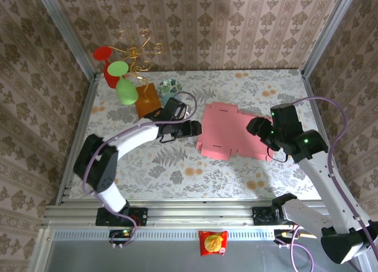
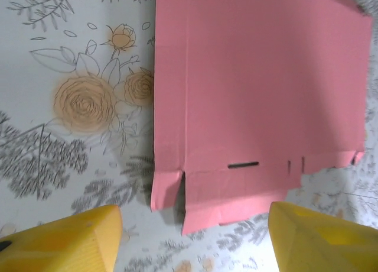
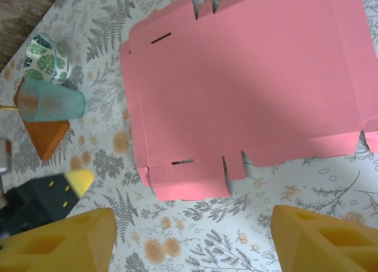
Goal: Fold the paper box
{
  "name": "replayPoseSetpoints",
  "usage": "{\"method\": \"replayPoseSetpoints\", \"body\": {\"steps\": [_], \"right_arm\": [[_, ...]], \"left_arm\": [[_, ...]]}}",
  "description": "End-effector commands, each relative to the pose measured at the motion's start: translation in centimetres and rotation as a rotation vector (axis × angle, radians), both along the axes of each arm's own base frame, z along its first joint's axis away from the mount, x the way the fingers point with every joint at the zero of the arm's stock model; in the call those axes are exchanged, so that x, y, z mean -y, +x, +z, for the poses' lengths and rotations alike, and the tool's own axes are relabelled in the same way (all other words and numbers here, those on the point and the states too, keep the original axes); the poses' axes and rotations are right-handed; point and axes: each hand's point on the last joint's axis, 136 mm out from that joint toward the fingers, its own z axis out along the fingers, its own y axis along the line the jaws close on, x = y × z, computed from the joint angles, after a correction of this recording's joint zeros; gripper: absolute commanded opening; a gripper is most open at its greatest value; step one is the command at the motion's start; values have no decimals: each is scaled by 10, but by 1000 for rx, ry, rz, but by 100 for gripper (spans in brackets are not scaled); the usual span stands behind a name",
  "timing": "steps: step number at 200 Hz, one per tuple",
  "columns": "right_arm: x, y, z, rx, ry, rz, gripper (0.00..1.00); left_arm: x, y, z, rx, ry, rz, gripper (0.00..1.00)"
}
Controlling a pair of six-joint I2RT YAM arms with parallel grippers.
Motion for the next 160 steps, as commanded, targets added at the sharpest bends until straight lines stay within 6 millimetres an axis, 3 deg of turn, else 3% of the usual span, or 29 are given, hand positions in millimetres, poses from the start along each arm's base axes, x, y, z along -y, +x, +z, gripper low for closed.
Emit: {"method": "replayPoseSetpoints", "body": {"steps": [1, 45, 108, 144, 160], "right_arm": [[-5, -4, 1, -24, 52, 14, 71], [-6, -10, 3, -12, 87, 24, 71], [-11, -13, -1, -22, 121, 36, 71], [-14, -10, -2, -29, 135, 47, 71], [-15, -8, -3, -32, 138, 52, 71]], "left_arm": [[10, 21, -8, -11, -34, -49, 67], [31, 47, -36, -40, -50, -85, 67], [45, 63, -63, -82, -94, -81, 65], [59, 68, -62, -86, -169, -74, 55], [65, 69, -60, -94, -214, -68, 44]]}}
